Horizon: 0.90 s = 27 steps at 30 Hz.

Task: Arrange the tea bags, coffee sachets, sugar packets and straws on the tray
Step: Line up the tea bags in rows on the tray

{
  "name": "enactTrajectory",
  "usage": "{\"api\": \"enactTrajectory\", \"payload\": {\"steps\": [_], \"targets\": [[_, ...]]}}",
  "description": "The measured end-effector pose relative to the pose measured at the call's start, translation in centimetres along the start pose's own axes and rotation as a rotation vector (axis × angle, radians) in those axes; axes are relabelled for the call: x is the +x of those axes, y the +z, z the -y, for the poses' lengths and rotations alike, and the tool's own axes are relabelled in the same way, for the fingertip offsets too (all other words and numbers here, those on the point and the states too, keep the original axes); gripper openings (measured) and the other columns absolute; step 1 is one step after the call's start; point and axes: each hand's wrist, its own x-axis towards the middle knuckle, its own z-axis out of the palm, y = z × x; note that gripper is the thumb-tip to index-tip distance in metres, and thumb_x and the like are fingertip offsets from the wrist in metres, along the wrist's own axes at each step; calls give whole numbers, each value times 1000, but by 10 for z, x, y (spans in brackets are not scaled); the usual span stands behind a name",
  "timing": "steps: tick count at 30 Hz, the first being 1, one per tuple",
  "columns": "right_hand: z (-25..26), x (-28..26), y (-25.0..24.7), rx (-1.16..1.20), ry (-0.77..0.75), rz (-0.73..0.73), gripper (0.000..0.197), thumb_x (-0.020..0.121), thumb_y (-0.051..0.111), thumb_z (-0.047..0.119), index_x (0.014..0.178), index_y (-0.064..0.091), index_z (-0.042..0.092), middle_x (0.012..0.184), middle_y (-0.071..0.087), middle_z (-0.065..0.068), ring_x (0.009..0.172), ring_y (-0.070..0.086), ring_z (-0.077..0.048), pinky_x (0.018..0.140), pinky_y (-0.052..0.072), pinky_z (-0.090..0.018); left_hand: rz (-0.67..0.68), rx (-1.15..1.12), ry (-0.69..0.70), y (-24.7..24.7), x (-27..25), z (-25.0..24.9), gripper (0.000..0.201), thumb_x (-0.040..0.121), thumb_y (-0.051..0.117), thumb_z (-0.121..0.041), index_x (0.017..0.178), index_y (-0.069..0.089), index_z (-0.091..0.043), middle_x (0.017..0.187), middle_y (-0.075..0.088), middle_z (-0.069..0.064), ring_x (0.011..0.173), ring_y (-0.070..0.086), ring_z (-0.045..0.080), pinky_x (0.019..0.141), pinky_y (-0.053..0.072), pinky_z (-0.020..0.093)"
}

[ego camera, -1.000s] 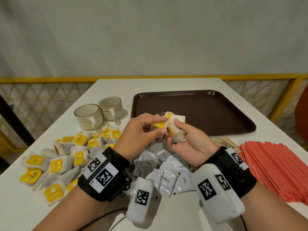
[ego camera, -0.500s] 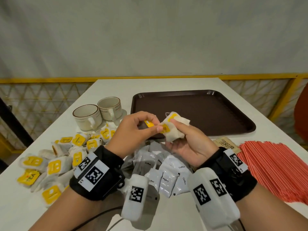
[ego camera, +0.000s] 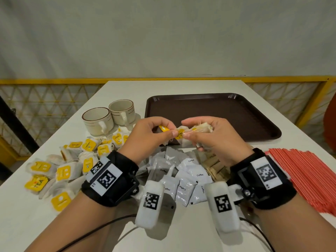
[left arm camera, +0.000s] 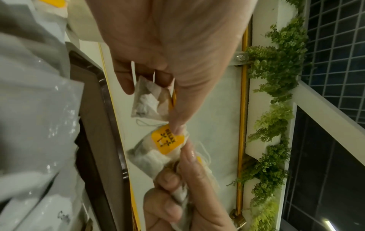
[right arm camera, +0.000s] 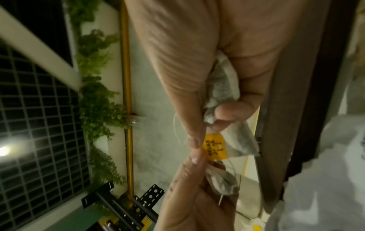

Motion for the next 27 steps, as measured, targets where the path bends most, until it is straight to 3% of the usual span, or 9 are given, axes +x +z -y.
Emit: {"api": "enactTrajectory", "payload": {"steps": [2,4,6,9,11,13,16,21,27], "targets": [[0,0,1,-116,-21,14,16,77,76,11,92,73,13,67,65,-6,55,54,-13,47,46,-23,5,-49,5,2,-1,0,5,79,74,-15,76,73,-18,88,68,15,73,55,25,72,48,36],[-1,2,-1,-145,-7,-15,9,78,76,12,86,71,11,63,62,-8,54,53,-15,45,45,-25,0,-76,1,4,-1,-2,8,82,71,-15,78,74,-21,86,71,-1,77,60,16,72,49,29],[-1,3,-5,-66,21,-58,7,80,74,8,85,69,8,61,61,-8,51,52,-14,42,42,-23,-19,-119,-17,4,0,-2,18,88,62,-11,86,75,-23,92,73,-8,87,65,8,78,50,27],[2,5,-9,177,80,-35,15,74,75,7,85,66,10,64,59,-7,50,51,-12,40,38,-20,-62,-134,0,3,2,0,31,92,53,1,98,72,-23,105,71,-5,103,63,10,87,49,28],[4,5,-8,306,114,47,20,67,74,10,84,64,11,65,59,-7,50,51,-12,39,37,-19,-86,-171,18,4,3,1,33,90,54,5,108,67,-20,102,72,6,95,65,14,81,52,29],[4,4,-6,352,124,111,22,66,73,8,86,64,10,66,60,-6,51,51,-12,39,38,-18,-108,-222,3,6,3,2,33,87,58,4,112,63,-18,91,73,9,84,67,14,73,55,27],[-2,6,1,292,96,41,28,72,73,0,98,65,5,72,64,-7,52,52,-13,41,40,-20,-110,-254,-20,7,2,3,16,83,65,1,96,65,-8,74,72,1,67,66,9,61,52,20],[-10,9,7,286,79,-29,32,76,71,-4,107,64,-3,74,64,-12,54,52,-14,44,43,-19,-66,-264,-12,9,3,1,10,79,67,-12,87,69,-6,79,72,8,70,66,13,66,56,24],[-10,6,8,355,116,-123,16,78,70,1,93,64,3,80,60,-18,60,50,-16,45,44,-18,24,-380,-58,12,0,-1,6,84,61,-3,86,66,-4,70,72,2,61,66,8,64,55,20]]}}
